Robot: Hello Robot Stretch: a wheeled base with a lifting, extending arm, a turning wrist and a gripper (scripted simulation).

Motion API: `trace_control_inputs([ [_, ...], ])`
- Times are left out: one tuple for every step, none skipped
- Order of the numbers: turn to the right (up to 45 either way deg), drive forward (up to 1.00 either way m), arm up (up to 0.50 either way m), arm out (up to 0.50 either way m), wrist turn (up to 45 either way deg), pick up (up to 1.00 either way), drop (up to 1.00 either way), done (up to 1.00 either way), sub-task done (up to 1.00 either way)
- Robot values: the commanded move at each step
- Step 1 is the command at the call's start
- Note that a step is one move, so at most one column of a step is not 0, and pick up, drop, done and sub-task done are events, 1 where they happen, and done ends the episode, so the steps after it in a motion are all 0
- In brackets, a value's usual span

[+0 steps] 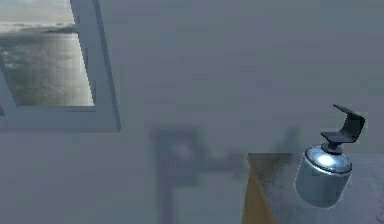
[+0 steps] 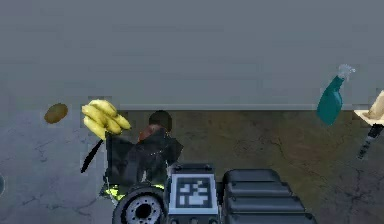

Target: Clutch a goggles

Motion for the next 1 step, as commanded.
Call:
trace_control_inputs([
  [0.0, 0.0, 0.0, 0.0, 0.0, 0.0, 0.0, 1.0, 0.0],
])
